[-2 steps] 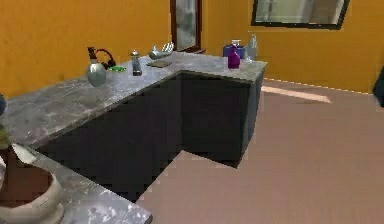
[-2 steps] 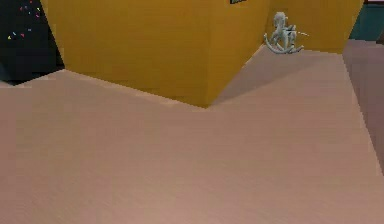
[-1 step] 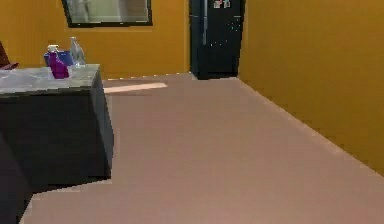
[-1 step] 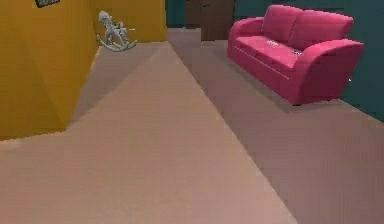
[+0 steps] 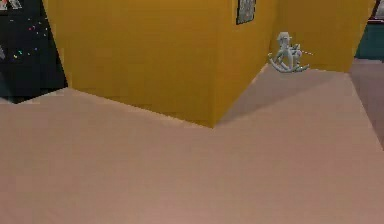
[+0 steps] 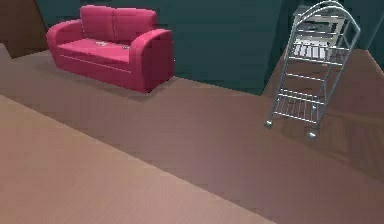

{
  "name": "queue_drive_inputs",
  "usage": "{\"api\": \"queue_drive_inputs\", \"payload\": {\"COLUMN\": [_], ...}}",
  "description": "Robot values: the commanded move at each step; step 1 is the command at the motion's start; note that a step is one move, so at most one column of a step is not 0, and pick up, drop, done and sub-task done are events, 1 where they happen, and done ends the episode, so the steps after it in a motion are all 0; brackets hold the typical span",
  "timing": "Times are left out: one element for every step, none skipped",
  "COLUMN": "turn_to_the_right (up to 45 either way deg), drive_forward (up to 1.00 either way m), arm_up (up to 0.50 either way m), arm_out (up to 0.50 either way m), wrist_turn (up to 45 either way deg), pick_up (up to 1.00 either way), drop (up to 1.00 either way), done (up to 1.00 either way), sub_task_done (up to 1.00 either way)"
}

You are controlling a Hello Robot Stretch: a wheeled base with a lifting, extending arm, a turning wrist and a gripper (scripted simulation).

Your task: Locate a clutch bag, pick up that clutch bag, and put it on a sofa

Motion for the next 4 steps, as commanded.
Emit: {"api": "queue_drive_inputs", "payload": {"turn_to_the_right": [27.0, 0.0, -45.0, -39.0], "drive_forward": [0.0, 0.15, 0.0, 0.0], "arm_up": [0.0, 0.0, 0.0, 0.0], "arm_out": [0.0, 0.0, 0.0, 0.0], "wrist_turn": [0.0, 0.0, 0.0, 0.0], "pick_up": [0.0, 0.0, 0.0, 0.0], "drop": [0.0, 0.0, 0.0, 0.0], "done": [0.0, 0.0, 0.0, 0.0], "sub_task_done": [0.0, 0.0, 0.0, 0.0]}}
